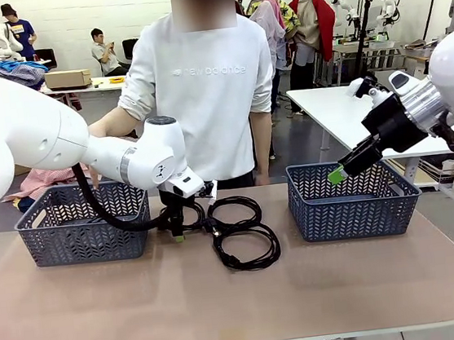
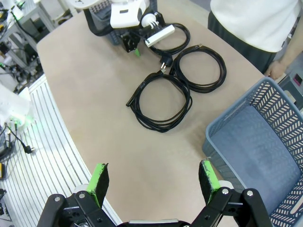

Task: Organize the cables according to human instructions.
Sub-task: Pick up a bundle of cables and place it in the basket indicated by the human.

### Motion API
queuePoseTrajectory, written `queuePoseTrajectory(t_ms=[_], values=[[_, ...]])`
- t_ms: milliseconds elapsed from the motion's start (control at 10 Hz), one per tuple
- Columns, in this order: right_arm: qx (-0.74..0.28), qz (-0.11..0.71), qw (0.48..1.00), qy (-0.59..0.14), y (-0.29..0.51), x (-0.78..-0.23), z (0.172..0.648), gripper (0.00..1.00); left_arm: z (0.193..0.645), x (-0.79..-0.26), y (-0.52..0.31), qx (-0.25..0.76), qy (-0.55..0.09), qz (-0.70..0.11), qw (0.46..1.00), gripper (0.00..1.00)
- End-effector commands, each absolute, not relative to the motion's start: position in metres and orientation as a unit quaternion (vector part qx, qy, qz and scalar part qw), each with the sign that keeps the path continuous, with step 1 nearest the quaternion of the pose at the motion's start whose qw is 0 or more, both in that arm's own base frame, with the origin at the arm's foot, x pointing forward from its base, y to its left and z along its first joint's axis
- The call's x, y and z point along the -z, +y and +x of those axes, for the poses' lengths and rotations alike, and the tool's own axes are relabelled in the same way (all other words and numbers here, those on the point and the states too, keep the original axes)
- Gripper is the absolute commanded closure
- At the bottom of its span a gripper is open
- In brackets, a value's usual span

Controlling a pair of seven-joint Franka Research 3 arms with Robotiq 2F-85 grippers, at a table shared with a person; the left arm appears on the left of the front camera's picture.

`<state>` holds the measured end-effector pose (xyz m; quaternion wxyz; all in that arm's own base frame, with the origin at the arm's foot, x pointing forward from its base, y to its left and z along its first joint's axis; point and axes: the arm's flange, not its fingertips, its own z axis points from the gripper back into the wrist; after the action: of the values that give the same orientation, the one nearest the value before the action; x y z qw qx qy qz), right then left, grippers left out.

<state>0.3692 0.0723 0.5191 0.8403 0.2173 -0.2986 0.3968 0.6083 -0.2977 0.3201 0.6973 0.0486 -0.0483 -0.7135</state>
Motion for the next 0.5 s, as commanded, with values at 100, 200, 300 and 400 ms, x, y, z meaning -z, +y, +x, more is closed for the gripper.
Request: queuePoseTrajectory(t_ms=[100,200,300,400], values=[[-0.403,0.229,0.831,-0.307,0.0712,-0.5162,0.3719,0.0,0.613,-0.3213,-0.3004,0.714,-0.032,0.046,0.698,0.33],[-0.403,0.229,0.831,-0.307,0.0712,-0.5162,0.3719,0.0,0.6134,-0.3205,-0.3006,0.713,-0.03,0.041,0.699,0.37],[-0.403,0.229,0.831,-0.307,0.0712,-0.5162,0.3719,0.0,0.6137,-0.3207,-0.3005,0.712,-0.031,0.038,0.701,0.51],[-0.403,0.229,0.831,-0.307,0.0712,-0.5162,0.3719,0.0,0.6136,-0.321,-0.3002,0.711,-0.032,0.035,0.702,0.55]])
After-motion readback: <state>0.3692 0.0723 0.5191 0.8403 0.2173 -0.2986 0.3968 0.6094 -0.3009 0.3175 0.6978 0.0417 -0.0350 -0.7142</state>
